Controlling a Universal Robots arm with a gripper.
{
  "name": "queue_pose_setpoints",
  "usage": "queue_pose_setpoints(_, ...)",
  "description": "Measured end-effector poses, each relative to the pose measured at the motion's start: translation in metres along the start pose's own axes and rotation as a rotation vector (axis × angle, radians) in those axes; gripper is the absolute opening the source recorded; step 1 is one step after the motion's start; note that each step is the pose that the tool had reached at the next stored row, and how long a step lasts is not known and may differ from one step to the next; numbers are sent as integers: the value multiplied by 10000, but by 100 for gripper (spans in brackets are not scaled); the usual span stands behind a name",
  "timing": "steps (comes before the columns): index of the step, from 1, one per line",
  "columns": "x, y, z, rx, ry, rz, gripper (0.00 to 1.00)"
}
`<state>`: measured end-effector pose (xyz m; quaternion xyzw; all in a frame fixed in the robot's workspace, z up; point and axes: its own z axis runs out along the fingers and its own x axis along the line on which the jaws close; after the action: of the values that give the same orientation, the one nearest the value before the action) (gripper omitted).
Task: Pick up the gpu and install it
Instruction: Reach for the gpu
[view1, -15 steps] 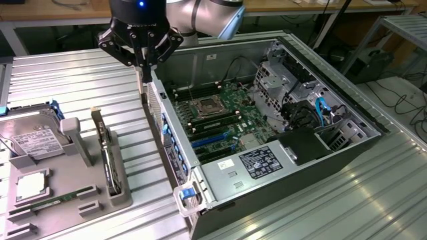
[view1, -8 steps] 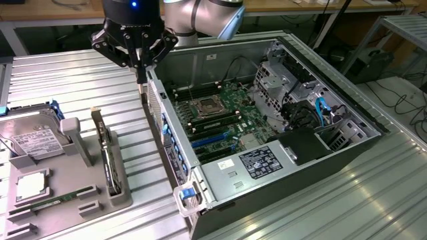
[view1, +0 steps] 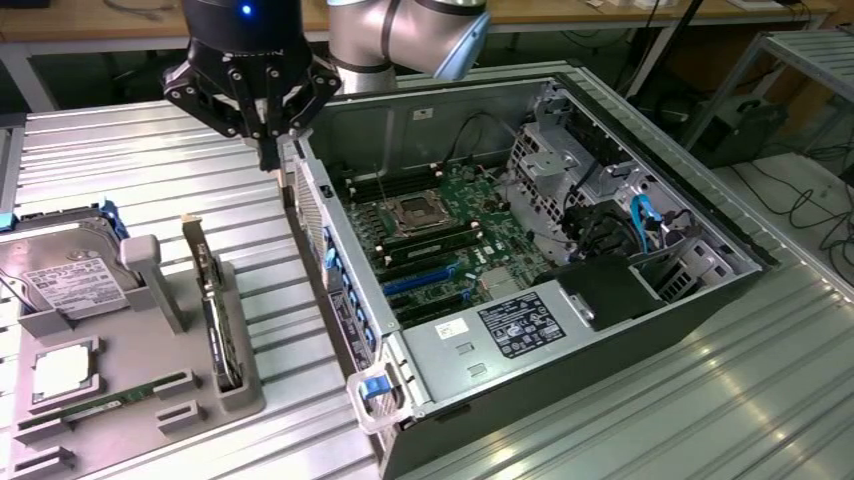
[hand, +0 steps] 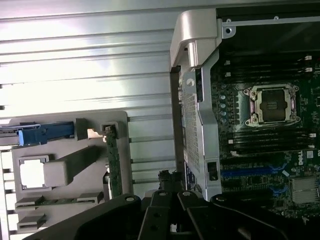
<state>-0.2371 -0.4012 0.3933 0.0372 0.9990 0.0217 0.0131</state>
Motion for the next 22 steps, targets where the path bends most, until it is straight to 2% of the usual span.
queue_pose_setpoints(22,279,-42,-8,-1,0,-6,11)
